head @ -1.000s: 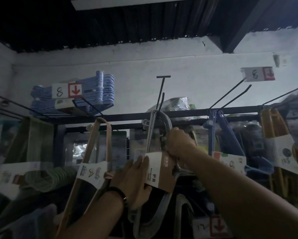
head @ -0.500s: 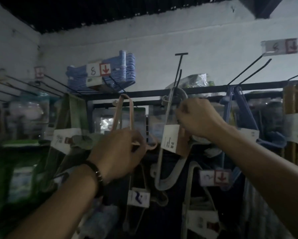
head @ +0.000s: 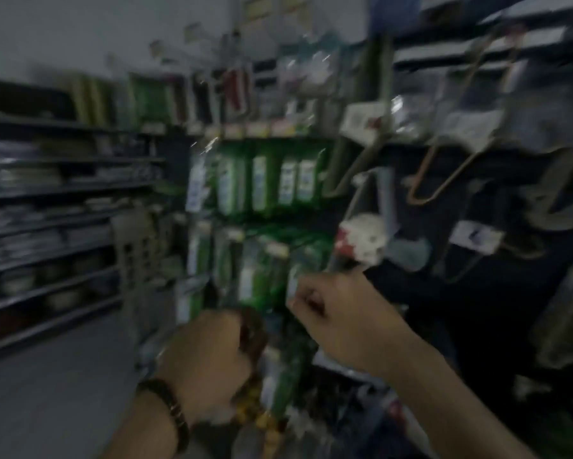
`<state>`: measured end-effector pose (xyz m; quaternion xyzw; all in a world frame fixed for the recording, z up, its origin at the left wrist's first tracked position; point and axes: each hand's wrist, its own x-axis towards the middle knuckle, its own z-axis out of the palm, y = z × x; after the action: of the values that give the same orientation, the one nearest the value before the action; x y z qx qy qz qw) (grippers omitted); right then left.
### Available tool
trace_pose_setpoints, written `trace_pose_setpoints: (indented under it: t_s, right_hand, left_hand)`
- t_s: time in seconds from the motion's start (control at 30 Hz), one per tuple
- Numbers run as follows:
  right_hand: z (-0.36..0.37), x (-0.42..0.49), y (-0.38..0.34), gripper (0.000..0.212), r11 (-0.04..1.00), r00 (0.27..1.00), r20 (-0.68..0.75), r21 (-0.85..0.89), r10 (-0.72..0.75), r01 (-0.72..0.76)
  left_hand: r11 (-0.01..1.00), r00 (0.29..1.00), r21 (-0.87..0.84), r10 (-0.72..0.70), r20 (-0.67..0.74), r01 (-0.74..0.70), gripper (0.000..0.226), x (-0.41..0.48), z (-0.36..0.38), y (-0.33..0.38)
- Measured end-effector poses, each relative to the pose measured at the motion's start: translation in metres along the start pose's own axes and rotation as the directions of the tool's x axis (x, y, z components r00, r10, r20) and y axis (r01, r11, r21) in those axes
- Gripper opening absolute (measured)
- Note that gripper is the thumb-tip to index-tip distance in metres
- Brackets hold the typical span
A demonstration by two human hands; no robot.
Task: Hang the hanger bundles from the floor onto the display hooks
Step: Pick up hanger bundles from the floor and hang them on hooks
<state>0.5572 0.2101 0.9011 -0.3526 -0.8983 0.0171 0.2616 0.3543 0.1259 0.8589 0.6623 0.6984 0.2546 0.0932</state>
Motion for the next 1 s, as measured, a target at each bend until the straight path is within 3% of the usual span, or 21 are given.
trace_pose_setpoints:
  t_s: [0.07,0.13,0.27,0.37,0.47,0.7,0.87,1.0]
  right_hand:
    - [0.082,-0.002,-0.042,0.027,0.995,0.991,0.129,0.100,-0.037,0.024]
    - [0.158,-0.007,-0.081,0.027,0.980,0.961,0.266,0.195,-0.080,0.028]
    - [0.292,-0.031,-0.145,0.033,0.949,0.853,0.502,0.314,-0.146,-0.023]
    - [0.378,-0.053,-0.172,0.040,0.930,0.733,0.656,0.358,-0.183,-0.088]
    - [0.448,-0.064,-0.190,0.040,0.929,0.562,0.800,0.343,-0.211,-0.139]
    - [0.588,-0.054,-0.190,0.029,0.902,0.380,0.901,0.329,-0.210,-0.280]
    - [0.711,-0.046,-0.168,0.030,0.933,0.185,0.975,0.180,-0.126,-0.312]
    - [0.816,-0.057,-0.153,0.031,0.959,0.093,0.994,0.086,-0.063,-0.270]
  left_hand:
    - [0.990,0.989,0.030,-0.141,0.033,0.140,0.020,-0.053,0.020,-0.070]
    - [0.960,0.957,-0.004,-0.279,0.084,0.280,0.024,-0.106,0.041,-0.131]
    - [0.866,0.849,0.015,-0.493,0.189,0.500,0.027,-0.208,0.080,-0.233]
    - [0.715,0.687,0.014,-0.677,0.265,0.699,0.024,-0.268,0.105,-0.287]
    - [0.559,0.530,0.016,-0.795,0.294,0.829,0.028,-0.297,0.125,-0.326]
    - [0.212,0.227,-0.083,-0.895,0.385,0.974,0.023,-0.279,0.178,-0.406]
    - [0.174,0.172,-0.042,-0.855,0.489,0.984,0.024,-0.259,0.243,-0.489]
    - [0.042,0.080,-0.084,-0.853,0.515,0.996,0.024,-0.259,0.318,-0.567]
